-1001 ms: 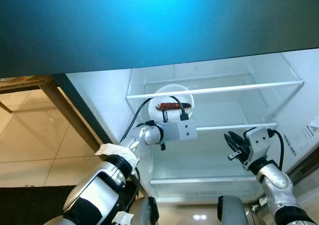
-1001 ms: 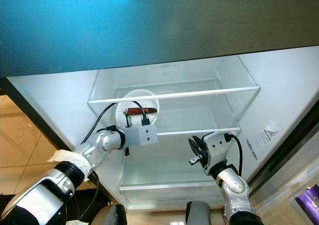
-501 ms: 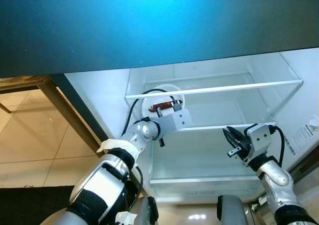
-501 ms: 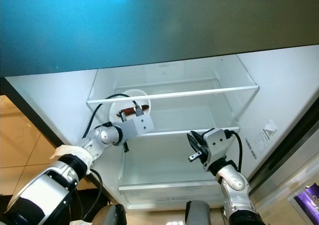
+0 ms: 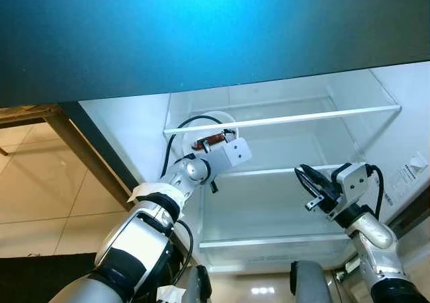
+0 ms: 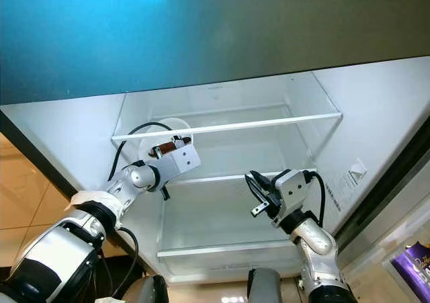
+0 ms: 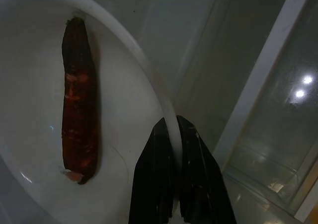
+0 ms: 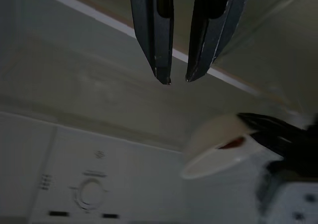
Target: Restocking fridge
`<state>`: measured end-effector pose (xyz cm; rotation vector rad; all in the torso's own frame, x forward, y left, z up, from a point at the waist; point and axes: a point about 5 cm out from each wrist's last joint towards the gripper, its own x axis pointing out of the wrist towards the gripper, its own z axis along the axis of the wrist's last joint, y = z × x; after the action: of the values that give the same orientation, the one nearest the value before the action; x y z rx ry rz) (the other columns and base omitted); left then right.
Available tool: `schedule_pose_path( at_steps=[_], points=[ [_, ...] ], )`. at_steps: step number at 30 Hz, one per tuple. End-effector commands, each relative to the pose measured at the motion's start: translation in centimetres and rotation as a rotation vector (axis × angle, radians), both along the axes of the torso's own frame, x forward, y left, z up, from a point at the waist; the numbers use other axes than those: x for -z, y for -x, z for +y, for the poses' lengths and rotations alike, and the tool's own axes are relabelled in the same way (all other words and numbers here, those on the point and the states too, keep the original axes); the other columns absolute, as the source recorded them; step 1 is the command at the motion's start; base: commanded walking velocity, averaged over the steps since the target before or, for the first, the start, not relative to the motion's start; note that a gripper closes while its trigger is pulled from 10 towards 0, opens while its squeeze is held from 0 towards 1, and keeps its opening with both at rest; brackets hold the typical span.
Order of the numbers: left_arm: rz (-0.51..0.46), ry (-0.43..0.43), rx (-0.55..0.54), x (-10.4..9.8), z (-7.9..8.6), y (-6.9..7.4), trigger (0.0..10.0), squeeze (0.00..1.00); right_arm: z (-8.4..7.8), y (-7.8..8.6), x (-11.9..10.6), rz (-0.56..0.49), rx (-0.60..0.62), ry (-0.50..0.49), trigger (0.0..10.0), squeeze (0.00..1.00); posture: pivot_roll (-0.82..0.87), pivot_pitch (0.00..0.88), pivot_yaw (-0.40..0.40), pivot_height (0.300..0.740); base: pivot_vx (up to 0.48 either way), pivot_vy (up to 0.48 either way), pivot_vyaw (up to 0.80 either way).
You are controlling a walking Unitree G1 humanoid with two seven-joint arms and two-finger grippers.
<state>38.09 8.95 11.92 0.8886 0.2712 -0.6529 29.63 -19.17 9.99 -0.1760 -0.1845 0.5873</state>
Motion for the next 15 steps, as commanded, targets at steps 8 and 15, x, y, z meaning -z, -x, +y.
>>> schedule_pose_path(
  at_steps=[8, 15],
  points=[
    [0.029, 0.001, -0.083, 0.1, 2.1, -0.3, 10.0, 0.0, 1.2, 0.9, -0.3, 0.017, -0.118, -0.005, 10.0, 0.0, -0.13, 0.126, 0.122, 0.567, 0.0, 0.0, 0.0],
    [0.021, 0.012, -0.125, -0.5, 3.1, -0.7, 10.0, 0.86, 1.1, 1.0, -0.6, 0.016, -0.124, 0.003, 10.0, 0.0, -0.14, 0.125, 0.12, 0.567, 0.0, 0.0, 0.0]
  ],
)
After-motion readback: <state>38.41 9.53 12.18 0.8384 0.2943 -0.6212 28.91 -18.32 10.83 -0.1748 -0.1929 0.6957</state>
